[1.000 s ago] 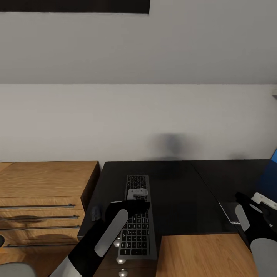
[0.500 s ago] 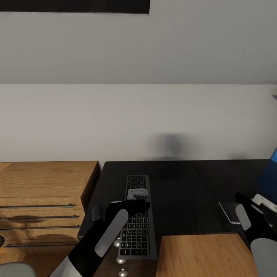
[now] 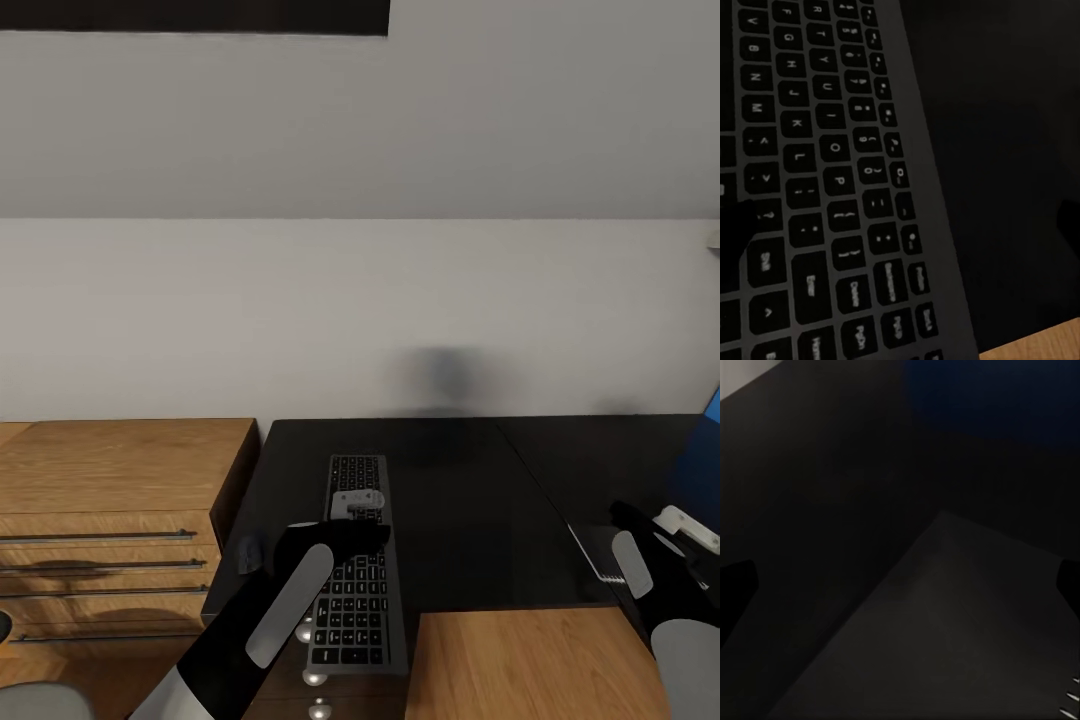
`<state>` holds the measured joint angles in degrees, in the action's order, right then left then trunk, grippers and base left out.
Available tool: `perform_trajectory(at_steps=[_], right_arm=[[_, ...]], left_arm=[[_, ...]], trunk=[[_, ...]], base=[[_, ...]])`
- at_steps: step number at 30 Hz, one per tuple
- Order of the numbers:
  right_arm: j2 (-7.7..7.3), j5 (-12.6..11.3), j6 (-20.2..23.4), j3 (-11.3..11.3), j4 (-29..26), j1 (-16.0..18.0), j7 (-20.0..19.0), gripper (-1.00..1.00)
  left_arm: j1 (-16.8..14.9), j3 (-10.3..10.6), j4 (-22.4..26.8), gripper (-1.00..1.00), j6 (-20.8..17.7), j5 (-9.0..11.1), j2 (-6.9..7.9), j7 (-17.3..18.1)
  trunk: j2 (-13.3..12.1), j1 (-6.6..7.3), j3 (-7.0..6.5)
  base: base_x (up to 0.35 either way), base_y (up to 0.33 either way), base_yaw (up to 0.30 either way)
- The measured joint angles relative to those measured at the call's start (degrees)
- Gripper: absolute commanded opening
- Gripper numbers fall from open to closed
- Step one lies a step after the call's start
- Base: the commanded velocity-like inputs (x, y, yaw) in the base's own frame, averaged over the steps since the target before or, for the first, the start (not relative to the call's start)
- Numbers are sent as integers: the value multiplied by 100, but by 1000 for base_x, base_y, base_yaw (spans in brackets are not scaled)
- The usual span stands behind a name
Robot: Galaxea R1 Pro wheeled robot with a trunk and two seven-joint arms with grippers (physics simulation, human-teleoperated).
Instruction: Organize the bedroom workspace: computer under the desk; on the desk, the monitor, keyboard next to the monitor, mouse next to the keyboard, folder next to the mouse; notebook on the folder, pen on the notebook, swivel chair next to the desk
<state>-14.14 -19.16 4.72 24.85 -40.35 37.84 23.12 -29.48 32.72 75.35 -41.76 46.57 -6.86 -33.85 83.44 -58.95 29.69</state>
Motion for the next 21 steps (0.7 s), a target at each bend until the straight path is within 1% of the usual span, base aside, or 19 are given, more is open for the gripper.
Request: perform_trajectory(at_steps=[7,14,21], right_arm=[[2,-7,2,-4,-4,2,5,100],[0,-75,15,-11,-6,2,221,100],[0,-90,7,-12,-14,2,305,100]], left_arm=[[0,-4,3,100,-16,2,0,0],[0,-10,11,100,-22,2,0,0],[0,-24,26,100,-22,3,-8,-9]], trunk=[[0,0,0],[0,0,0],[0,0,0]], base=[[0,0,0],[0,0,0],[0,0,0]])
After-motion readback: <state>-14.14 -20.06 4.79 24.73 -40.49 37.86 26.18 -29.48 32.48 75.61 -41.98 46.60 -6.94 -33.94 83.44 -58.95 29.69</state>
